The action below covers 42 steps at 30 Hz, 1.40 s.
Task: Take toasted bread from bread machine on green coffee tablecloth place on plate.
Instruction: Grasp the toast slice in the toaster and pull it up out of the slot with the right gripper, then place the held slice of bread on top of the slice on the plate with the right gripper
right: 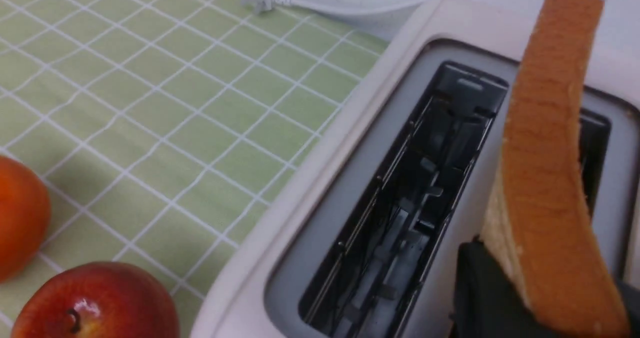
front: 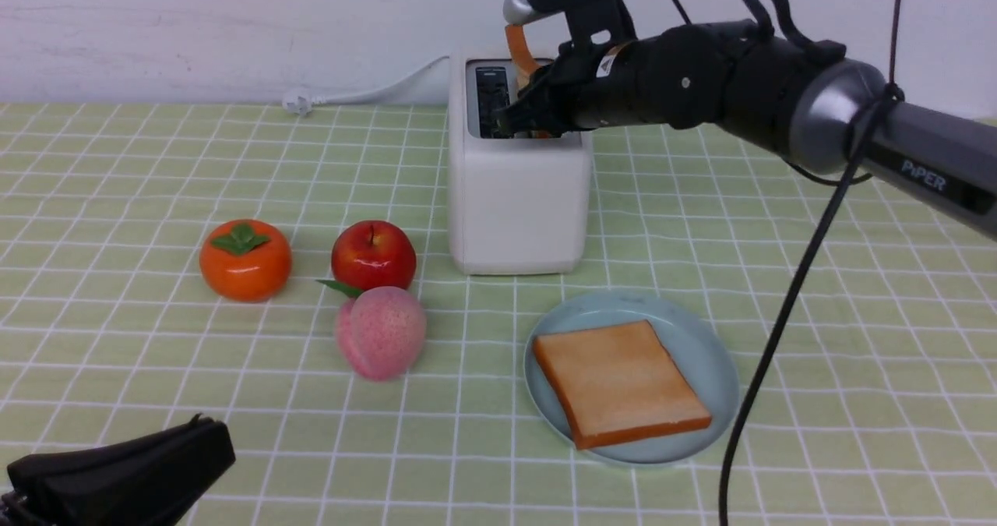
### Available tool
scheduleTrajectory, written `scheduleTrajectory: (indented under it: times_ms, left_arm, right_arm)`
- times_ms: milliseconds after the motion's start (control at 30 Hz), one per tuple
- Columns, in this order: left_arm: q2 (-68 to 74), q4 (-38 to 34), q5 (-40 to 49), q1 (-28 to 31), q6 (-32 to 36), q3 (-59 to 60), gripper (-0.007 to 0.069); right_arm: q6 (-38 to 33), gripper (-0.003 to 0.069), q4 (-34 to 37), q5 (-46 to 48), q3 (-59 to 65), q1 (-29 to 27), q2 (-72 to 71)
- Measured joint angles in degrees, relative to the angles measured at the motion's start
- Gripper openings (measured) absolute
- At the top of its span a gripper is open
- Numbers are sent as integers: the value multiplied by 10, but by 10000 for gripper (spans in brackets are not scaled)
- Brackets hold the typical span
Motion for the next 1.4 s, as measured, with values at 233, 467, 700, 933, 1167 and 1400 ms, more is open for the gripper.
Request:
scheduleTrajectory:
  times_ms: [233, 467, 700, 933, 1167, 1400]
  left_arm:
    - [0, 0, 0, 0, 0, 1, -13]
    - [0, 0, -1, 0, 0, 1, -13]
    - [0, 12, -1, 0, 2, 1, -13]
    - [-1, 43, 4, 0, 2, 1, -13]
    - [-60, 48, 52, 0, 1, 1, -13]
    - [-133, 33, 50, 0, 1, 51, -13]
  right_arm:
    - [1, 104, 20, 59, 1, 0, -118]
    - [-4, 104, 12, 310, 24, -24, -330]
    - [-15, 104, 111, 391, 267, -89, -417]
    - [-176, 104, 367, 310, 421, -103, -347]
    - [-301, 104, 534, 298, 422, -143, -244]
    - [-311, 104, 565, 298, 422, -180, -189]
